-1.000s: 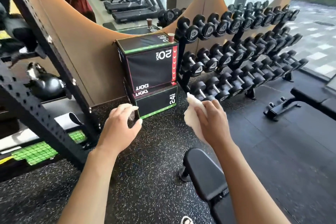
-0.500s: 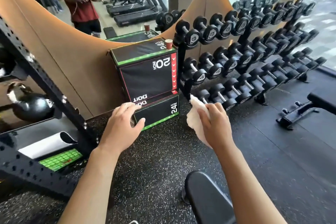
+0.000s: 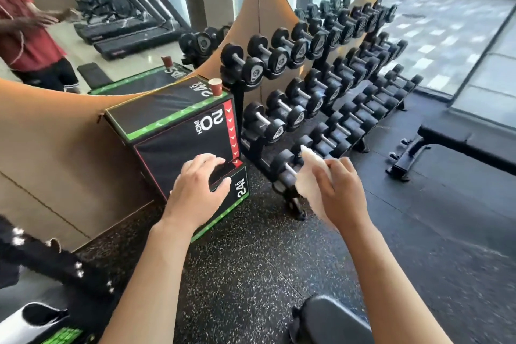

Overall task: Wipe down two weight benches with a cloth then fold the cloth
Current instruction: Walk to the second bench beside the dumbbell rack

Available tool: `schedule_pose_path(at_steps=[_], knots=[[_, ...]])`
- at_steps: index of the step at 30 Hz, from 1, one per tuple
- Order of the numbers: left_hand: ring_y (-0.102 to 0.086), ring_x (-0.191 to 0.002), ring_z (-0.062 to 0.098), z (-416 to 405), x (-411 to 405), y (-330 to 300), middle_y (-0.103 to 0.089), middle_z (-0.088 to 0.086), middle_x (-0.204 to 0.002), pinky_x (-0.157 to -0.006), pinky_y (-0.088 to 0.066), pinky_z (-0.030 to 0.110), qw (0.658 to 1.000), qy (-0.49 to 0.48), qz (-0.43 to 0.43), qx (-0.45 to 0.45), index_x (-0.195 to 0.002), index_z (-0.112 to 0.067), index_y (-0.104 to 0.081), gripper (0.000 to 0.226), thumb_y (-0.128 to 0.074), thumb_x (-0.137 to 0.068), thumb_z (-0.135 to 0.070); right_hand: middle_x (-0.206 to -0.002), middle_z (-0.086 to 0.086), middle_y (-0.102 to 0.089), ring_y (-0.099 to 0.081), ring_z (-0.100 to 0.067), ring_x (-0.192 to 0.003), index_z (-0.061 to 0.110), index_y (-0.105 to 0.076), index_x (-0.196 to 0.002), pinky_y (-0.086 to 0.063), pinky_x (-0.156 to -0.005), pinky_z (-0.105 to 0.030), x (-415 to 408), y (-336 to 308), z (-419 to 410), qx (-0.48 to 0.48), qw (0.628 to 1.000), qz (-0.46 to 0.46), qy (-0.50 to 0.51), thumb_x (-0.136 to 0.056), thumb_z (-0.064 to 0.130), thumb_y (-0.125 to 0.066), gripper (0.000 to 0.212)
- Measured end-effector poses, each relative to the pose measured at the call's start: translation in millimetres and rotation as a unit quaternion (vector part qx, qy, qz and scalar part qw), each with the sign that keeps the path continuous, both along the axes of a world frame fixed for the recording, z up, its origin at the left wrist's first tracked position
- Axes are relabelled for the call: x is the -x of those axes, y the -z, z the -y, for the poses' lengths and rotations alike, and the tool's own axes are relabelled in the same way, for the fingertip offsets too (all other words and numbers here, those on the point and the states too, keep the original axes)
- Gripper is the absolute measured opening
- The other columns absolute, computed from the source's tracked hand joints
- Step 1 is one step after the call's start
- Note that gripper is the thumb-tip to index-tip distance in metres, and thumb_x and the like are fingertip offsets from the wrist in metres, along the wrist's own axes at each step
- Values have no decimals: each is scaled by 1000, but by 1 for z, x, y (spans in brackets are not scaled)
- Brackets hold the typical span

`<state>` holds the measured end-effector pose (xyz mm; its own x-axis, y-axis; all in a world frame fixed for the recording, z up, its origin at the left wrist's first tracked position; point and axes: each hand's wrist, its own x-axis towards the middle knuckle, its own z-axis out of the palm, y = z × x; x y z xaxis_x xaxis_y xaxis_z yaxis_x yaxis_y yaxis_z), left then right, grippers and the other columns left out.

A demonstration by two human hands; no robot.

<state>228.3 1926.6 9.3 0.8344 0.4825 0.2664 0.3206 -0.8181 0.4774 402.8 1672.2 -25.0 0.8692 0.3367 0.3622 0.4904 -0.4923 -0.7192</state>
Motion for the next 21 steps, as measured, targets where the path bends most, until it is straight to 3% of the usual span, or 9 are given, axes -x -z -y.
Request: schedule_pose_path(at_steps=[4,10,14,18,21], knots=[[-46,-136,18,-65,-20,-8,-56,-8,-145,-117,-41,42,999,33,1,0,-140,-24,-63,44,-67,-98,-36,-101,7,-54,-57,-19,-88,16,-65,-105,-51,-81,-42,-7,-12,-46,-4,999,-4,38,-106,41,-54,27],[-48,-134,20,-131,-66,-5,-58,-5,-144,-117,-40,42,997,71,4,25,-138,-22,-65,44,-71,-96,-31,-101,10,-54,-57,-3,-85,17,-66,-104,-44,-74,-29,-19,-17,-89,7,997,-14,73,-105,46,-52,33],[-47,-135,18,-151,-105,3,-57,-6,-145,-118,-39,40,994,100,19,40,-140,-22,-65,45,-71,-96,-32,-100,6,-57,-61,-14,-85,16,-67,-105,-51,-77,-35,-41,-19,-104,12,995,-13,94,-104,50,-50,38],[-49,-136,20,-163,-154,7,-58,-4,-144,-120,-39,41,991,130,12,21,-139,-20,-65,46,-71,-96,-32,-99,11,-56,-59,-8,-85,19,-66,-102,-47,-76,-31,-78,-15,-111,14,993,-2,117,-102,54,-47,39],[-49,-136,19,-173,-202,9,-58,-4,-144,-119,-38,38,988,151,16,6,-140,-20,-64,45,-70,-97,-33,-97,10,-55,-58,-14,-85,19,-66,-102,-48,-78,-35,-116,-6,-113,10,990,1,141,-104,47,-51,32]])
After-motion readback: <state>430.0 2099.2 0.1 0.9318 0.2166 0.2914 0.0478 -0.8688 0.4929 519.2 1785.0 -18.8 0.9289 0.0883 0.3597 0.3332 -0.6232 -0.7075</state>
